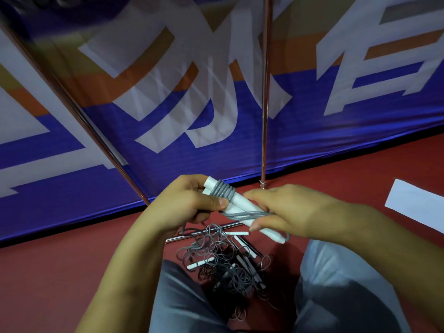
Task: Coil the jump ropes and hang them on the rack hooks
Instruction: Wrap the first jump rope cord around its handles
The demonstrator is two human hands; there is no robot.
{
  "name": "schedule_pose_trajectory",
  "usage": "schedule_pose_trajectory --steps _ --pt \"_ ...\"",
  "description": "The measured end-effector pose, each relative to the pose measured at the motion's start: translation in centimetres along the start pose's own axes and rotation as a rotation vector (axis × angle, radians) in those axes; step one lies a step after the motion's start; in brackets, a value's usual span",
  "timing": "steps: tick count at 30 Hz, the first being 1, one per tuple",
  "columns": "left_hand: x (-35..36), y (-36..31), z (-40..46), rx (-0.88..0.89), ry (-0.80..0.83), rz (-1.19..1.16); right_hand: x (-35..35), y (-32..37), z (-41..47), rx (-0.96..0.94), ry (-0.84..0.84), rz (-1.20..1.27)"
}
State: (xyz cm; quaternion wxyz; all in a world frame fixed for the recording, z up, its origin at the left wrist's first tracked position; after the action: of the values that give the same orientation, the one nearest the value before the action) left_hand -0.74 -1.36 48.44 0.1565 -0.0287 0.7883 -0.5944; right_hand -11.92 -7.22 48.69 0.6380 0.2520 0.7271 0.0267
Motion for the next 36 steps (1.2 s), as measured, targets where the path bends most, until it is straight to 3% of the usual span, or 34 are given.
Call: schedule_pose_trajectory --steps 6,8,11,14,17,27,31,36 --pt "0.2 0.2 0.3 -0.019 0.054 -0.003 0.7 0.8 -0.1 -0.076 -0.023 0.233" --pt "0.4 0.1 0.3 -0.012 0.093 -0.030 0.9 0.3 -0.2 -0.067 -0.063 0.462" --pt "0.6 0.1 0.5 0.041 0.135 -0.107 1.7 -0.5 -0.2 0.049 -0.057 1.024" --pt "0.7 0.1 0.8 0.105 0.117 -0.311 1.5 -0.9 -0.1 0.086 -0.144 1.244" --pt "0.9 0.0 0.7 0.138 0.080 -0.472 1.1 -1.1 -0.3 0.063 -0.221 1.327" --pt "0.2 1.9 -0.1 -0.033 -0.015 -0.429 1.5 -1.2 -0.6 -0.020 -0.353 1.305" --pt "0.8 2.6 -0.3 -0.095 0.033 -0.366 1.7 -1.6 -0.8 -0.017 -0.386 1.304" --pt "2.1 2.6 -0.1 -0.139 0.206 -0.554 1.3 -1.7 -0.8 -0.015 -0.405 1.312"
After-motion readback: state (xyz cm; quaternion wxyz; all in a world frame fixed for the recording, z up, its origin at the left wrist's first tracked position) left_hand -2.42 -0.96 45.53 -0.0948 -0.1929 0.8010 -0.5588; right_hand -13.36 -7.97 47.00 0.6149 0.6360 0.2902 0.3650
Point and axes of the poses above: each hand's wrist, its own z-axis towards the middle knuckle, its own x-axis out of the palm, y = z × x, the point moved 9 cm from there along z, towards the middle knuckle, and after that the axes turned 3 degrees about x, right-handed, at the moved point
